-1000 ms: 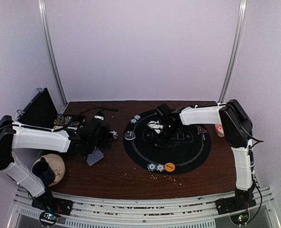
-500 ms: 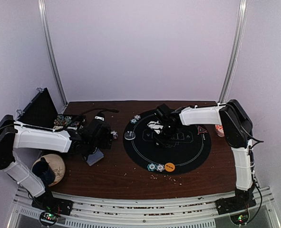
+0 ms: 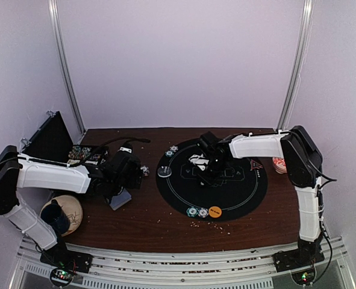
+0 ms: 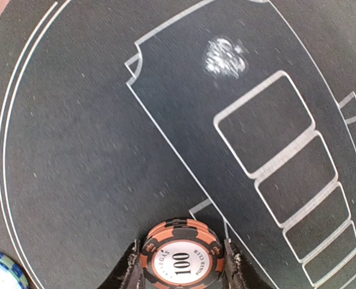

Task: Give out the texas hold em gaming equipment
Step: Pick up the pile of poker chips from the poker table mat, then place the poker chips pile in the small blind area.

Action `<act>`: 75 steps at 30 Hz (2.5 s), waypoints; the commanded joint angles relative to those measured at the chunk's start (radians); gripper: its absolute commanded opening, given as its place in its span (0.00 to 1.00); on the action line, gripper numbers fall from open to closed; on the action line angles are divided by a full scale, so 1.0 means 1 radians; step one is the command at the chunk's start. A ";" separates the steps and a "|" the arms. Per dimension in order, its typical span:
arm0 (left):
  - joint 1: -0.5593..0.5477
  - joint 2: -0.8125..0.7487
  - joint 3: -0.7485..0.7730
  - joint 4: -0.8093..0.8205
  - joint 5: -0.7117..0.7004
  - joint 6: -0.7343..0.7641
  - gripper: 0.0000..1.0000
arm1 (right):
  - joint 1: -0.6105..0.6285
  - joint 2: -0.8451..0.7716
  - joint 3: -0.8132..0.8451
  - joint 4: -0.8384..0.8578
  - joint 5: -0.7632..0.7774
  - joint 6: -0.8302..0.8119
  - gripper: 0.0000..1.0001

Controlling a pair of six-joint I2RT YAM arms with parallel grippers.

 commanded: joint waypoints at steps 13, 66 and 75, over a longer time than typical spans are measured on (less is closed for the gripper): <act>0.003 0.062 0.032 0.024 -0.022 0.015 0.98 | -0.184 -0.004 0.163 0.041 0.129 -0.040 0.15; -0.020 0.194 0.093 0.006 -0.008 0.031 0.98 | -0.318 0.453 0.688 0.215 0.280 -0.093 0.16; -0.020 0.201 0.097 0.005 -0.006 0.034 0.98 | -0.318 0.461 0.683 0.212 0.283 -0.100 0.17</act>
